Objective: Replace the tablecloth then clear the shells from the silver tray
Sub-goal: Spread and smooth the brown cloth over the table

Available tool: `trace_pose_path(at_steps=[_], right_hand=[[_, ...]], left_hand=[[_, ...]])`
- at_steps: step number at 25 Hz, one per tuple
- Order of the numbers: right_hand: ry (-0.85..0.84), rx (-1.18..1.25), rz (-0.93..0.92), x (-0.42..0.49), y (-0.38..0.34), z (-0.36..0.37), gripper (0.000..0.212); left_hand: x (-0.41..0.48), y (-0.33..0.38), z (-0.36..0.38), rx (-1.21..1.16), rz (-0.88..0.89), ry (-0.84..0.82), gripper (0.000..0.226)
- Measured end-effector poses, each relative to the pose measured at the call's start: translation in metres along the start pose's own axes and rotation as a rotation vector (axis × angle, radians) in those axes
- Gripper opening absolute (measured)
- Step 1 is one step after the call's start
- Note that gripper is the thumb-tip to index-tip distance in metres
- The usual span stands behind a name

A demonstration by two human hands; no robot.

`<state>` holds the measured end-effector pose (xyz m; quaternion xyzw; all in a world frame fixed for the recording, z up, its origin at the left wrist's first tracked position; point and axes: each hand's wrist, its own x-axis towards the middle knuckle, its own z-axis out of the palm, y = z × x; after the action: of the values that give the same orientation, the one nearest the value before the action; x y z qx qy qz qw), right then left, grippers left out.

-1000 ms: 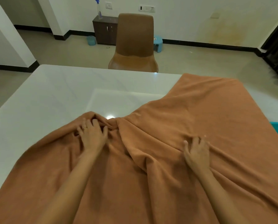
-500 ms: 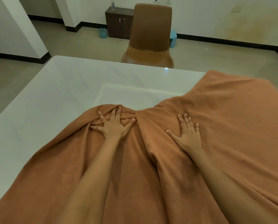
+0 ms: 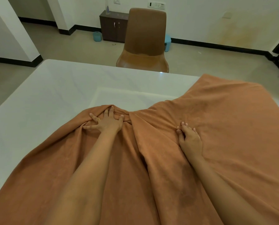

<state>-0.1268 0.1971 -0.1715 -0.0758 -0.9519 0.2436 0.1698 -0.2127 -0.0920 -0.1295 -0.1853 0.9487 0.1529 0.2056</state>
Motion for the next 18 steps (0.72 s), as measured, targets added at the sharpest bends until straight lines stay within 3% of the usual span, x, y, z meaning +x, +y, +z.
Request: trace_pose_path(at_steps=[6, 9, 13, 15, 16, 17, 18], right_hand=[[0.308, 0.159, 0.036, -0.002, 0.003, -0.050, 0.026], [0.379, 0.097, 0.176, -0.006, 0.034, -0.090, 0.027], [0.102, -0.058, 0.465, -0.019, 0.073, -0.089, 0.025], [-0.004, -0.209, 0.489, -0.009, 0.065, -0.079, 0.020], [0.041, -0.208, 0.432, 0.002, 0.053, -0.075, 0.019], [0.114, -0.139, 0.325, 0.015, 0.035, -0.071, 0.018], [0.166, -0.023, 0.219, 0.029, 0.009, -0.068, 0.015]], left_hand=[[0.011, -0.009, 0.002, -0.016, -0.039, 0.084, 0.066], [0.025, -0.037, -0.014, -0.040, -0.139, 0.091, 0.066], [0.059, -0.102, -0.045, -0.088, -0.302, 0.090, 0.071], [0.063, -0.107, -0.058, 0.011, -0.474, 0.098, 0.075], [0.055, -0.094, -0.059, 0.114, -0.500, 0.182, 0.074], [0.046, -0.077, -0.055, 0.187, -0.367, 0.341, 0.067], [0.038, -0.057, -0.046, 0.186, -0.085, 0.494, 0.057]])
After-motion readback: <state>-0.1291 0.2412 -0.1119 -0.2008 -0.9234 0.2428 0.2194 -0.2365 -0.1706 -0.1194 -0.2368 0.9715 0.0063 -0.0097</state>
